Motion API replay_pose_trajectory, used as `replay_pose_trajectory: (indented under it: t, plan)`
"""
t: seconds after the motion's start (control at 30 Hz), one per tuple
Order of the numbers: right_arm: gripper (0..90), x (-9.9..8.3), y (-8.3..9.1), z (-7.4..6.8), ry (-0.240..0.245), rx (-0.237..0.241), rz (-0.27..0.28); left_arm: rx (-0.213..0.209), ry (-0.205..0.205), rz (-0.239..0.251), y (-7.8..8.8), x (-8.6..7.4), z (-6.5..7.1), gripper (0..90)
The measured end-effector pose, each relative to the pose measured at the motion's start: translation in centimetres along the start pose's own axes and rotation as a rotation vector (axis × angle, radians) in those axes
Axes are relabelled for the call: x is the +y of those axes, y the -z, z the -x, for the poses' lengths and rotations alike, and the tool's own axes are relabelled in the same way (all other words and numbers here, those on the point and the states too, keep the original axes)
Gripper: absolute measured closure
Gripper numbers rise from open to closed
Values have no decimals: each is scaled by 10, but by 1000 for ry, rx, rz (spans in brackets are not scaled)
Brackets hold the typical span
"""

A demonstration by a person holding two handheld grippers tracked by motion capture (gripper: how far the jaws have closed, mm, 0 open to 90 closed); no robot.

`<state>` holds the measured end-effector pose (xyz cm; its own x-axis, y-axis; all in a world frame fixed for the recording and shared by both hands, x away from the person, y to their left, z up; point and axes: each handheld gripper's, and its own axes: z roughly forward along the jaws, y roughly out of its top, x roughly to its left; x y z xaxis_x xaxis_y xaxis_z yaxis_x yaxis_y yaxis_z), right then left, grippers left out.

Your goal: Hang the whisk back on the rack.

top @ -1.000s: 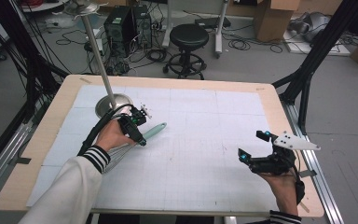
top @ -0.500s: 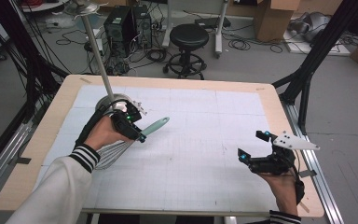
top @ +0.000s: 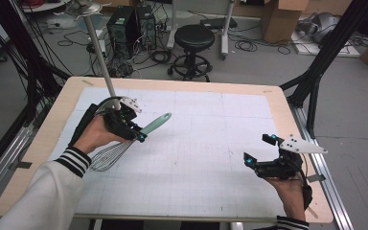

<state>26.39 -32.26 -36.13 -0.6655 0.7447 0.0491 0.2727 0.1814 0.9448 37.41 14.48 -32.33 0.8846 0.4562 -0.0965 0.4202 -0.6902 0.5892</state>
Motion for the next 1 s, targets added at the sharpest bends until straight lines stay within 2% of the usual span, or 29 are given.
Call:
replay_pose_trajectory:
  t: [0.23, 0.53, 0.87, 1.0]
  plan:
    - [7, 1, 0, 0, 2, 1, 1, -16, -44, 60, 17, 3, 3, 694]
    - [7, 1, 1, -1, 2, 3, 0, -5, -36, 139, 40, -3, -4, 694]
    - [7, 1, 0, -1, 6, 3, -1, 11, -14, 192, 61, -9, -10, 694]
    - [7, 1, 0, -1, 0, 7, -6, 21, -22, 202, 70, -10, -14, 694]
